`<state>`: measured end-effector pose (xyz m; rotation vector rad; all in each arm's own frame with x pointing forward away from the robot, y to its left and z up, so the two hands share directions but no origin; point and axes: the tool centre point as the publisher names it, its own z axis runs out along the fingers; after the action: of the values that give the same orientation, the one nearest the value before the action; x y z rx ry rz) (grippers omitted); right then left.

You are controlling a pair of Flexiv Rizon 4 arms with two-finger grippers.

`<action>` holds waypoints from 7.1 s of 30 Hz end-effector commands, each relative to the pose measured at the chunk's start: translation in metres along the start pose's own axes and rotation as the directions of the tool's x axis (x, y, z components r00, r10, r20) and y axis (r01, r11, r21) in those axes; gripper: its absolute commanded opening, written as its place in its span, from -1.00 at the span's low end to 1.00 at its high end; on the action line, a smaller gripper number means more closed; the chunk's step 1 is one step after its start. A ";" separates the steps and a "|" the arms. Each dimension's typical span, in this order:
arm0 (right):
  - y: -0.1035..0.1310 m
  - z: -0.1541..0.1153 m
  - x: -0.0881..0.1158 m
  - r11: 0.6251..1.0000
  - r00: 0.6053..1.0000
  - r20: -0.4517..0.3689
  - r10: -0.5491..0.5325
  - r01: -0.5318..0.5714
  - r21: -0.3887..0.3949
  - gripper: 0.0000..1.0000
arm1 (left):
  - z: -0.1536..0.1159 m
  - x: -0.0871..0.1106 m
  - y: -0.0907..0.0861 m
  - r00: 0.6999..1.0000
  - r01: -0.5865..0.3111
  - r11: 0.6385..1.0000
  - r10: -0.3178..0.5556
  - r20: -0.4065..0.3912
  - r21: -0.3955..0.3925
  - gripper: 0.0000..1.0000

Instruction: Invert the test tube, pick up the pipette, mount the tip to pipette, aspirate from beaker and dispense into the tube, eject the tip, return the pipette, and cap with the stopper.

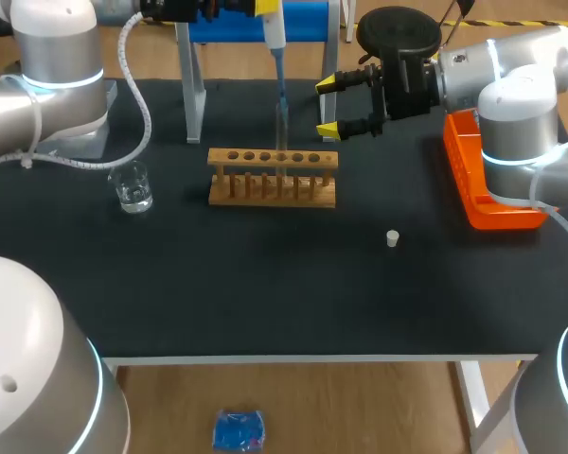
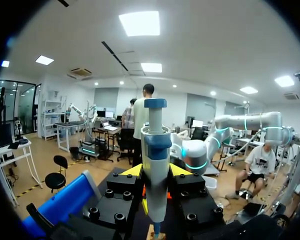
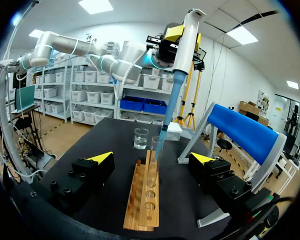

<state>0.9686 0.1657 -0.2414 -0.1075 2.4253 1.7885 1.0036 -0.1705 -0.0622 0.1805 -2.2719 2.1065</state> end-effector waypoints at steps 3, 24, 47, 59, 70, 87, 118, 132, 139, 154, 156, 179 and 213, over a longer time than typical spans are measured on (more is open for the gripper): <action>0.000 0.000 0.000 1.000 1.000 0.000 -0.001 0.001 0.000 1.00 | 0.001 -0.002 0.001 1.000 0.004 1.000 -0.004 -0.003 -0.007 -1.00; 0.000 0.000 0.000 1.000 1.000 0.000 -0.001 0.001 0.000 1.00 | 0.003 -0.002 0.006 1.000 0.016 1.000 -0.017 -0.001 -0.011 -1.00; 0.000 0.000 0.000 1.000 1.000 0.000 -0.001 0.001 0.000 1.00 | 0.003 -0.002 0.011 1.000 -0.010 0.999 0.010 0.011 -0.033 -1.00; 0.000 0.000 0.000 1.000 1.000 0.000 -0.001 0.001 0.000 1.00 | 0.004 -0.001 0.011 1.000 -0.026 0.999 0.027 0.013 -0.036 -1.00; 0.000 0.000 0.000 1.000 1.000 0.000 -0.001 0.001 0.000 1.00 | 0.005 -0.001 0.014 0.999 -0.035 0.999 0.036 0.013 -0.039 -1.00; 0.000 0.000 0.000 1.000 1.000 0.000 -0.001 0.001 0.000 1.00 | 0.006 -0.001 0.018 1.000 -0.028 0.999 0.028 0.011 -0.041 -1.00; 0.000 0.000 0.000 1.000 1.000 0.000 -0.001 0.001 0.000 1.00 | 0.005 0.000 0.023 1.000 -0.017 0.999 0.017 0.016 -0.038 -1.00; 0.000 0.000 0.000 1.000 1.000 0.000 -0.001 0.001 0.000 1.00 | 0.005 0.000 0.023 1.000 -0.017 0.999 0.017 0.016 -0.038 -1.00; 0.000 0.000 0.000 1.000 1.000 0.000 -0.001 0.001 0.000 1.00 | 0.005 0.000 0.023 1.000 -0.017 0.999 0.017 0.016 -0.038 -1.00; 0.000 0.000 0.000 1.000 1.000 0.000 -0.001 0.001 0.000 1.00 | 0.005 0.000 0.023 1.000 -0.017 0.999 0.017 0.016 -0.038 -1.00; 0.000 -0.001 -0.001 1.000 1.000 0.003 0.001 -0.001 -0.004 1.00 | 0.005 0.000 0.023 1.000 -0.017 0.999 0.017 0.016 -0.038 -1.00; 0.061 -0.048 -0.023 0.992 0.992 0.112 -0.063 0.050 0.119 1.00 | 0.005 0.000 0.023 1.000 -0.017 0.999 0.017 0.016 -0.038 -1.00; 0.185 -0.107 -0.062 0.978 0.955 0.295 -0.019 -0.043 0.202 1.00 | 0.005 0.000 0.023 1.000 -0.017 0.999 0.017 0.016 -0.038 -1.00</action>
<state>0.9991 0.1174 -0.0268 0.1835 2.3724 1.4268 1.0014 -0.1732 -0.0859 0.1769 -2.3275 2.0757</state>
